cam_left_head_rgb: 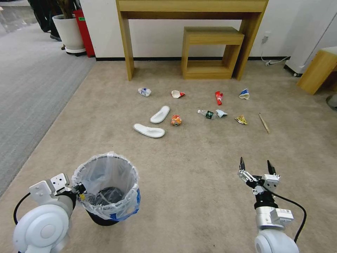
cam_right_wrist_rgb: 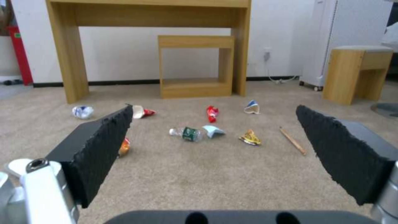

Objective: Pick up the trash bin and place the garbage on the floor into it.

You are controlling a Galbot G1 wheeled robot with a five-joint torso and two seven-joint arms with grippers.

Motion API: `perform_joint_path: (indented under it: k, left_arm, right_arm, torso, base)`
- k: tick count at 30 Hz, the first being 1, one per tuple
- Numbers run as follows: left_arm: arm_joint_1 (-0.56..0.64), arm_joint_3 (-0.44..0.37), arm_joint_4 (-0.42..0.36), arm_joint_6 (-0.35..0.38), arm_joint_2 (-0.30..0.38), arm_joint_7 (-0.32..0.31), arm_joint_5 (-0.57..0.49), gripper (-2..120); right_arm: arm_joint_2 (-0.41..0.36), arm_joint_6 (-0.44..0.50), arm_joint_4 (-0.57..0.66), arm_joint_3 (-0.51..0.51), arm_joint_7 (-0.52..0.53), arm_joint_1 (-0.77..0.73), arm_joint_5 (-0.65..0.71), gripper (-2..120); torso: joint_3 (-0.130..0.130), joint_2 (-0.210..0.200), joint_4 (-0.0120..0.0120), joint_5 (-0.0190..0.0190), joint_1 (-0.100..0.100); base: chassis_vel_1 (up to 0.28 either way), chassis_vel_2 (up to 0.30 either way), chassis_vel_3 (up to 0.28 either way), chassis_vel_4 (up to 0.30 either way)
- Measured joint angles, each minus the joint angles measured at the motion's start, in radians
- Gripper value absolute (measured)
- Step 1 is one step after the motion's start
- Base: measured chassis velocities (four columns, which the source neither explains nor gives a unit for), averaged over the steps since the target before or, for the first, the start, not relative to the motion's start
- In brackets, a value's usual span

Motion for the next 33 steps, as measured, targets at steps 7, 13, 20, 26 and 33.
perform_joint_path:
  k: [7,13,20,26,33]
  left_arm:
    - [0.004,-0.015,-0.025,0.0,-0.001,-0.002,-0.001,1]
    - [0.008,-0.022,-0.031,0.0,-0.005,-0.003,-0.001,1]
    - [0.013,-0.023,-0.033,0.0,-0.011,-0.003,0.003,1]
    - [0.015,-0.023,-0.034,0.0,-0.017,-0.002,0.008,1]
    - [0.015,-0.024,-0.036,0.0,-0.018,-0.001,0.008,1]
  right_arm:
    - [-0.003,0.0,0.007,-0.004,0.0,0.001,0.0,100]
    - [-0.006,0.0,0.011,-0.004,0.001,-0.002,-0.002,100]
    - [-0.006,-0.01,0.016,-0.003,0.001,-0.005,-0.011,100]
    - [-0.007,-0.011,0.016,0.0,0.001,-0.007,-0.012,100]
    - [-0.007,-0.016,0.016,-0.002,0.004,-0.005,-0.009,100]
  torso:
    - [0.0,0.0,0.0,0.0,0.0]
    - [0.0,0.0,0.0,0.0,0.0]
    - [0.0,0.0,0.0,0.0,0.0]
    - [0.0,0.0,0.0,-0.0001,0.0]
    - [0.0,0.0,0.0,0.0001,0.0]
  base:
    - [0.0,0.0,0.0,0.0]
    - [0.0,0.0,0.0,0.0]
    - [0.0,0.0,0.0,0.0]
    - [0.0,0.0,0.0,0.0]
    - [-0.039,0.031,0.034,-0.05]
